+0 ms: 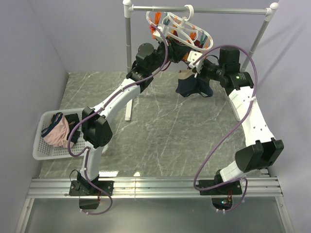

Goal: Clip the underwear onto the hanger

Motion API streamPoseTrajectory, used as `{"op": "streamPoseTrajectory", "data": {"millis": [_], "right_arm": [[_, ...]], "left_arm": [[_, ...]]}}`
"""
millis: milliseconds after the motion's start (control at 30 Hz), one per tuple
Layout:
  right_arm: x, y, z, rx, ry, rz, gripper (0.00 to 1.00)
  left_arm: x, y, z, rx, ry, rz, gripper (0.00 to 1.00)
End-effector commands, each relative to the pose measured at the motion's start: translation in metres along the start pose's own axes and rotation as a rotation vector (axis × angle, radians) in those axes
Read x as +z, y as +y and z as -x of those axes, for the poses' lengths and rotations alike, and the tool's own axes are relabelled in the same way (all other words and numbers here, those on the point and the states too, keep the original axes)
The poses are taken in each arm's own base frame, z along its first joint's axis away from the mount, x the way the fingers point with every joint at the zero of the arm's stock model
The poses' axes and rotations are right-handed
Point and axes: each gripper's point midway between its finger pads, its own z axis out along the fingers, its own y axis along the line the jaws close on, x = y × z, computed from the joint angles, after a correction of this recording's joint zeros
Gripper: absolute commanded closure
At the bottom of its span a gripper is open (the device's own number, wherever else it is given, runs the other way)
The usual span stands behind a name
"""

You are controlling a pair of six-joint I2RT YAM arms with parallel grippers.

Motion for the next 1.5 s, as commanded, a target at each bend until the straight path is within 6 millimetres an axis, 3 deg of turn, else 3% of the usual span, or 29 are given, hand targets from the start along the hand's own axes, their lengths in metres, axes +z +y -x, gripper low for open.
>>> {"op": "streamPoseTrajectory", "data": {"millis": [0,333,1467], "right_arm": [[-0.015,-0.028,0.031,0.037,-0.088,-0.096,1.00],[-0.026,-0.045,0.029,0.091,-0.104,-0.197,1.00],[-0.044,-0.057,0.032,0.098,-0.150,-0.290,1.00]], "left_arm": [[0.000,-0.002,0.004,-0.008,-0.003,-0.017,1.00],[0.000,0.000,0.001,-0.002,0.010,-0.017,1.00],[0.003,0.006,-0.010,0.011,0.038,-0.013,1.00]]}}
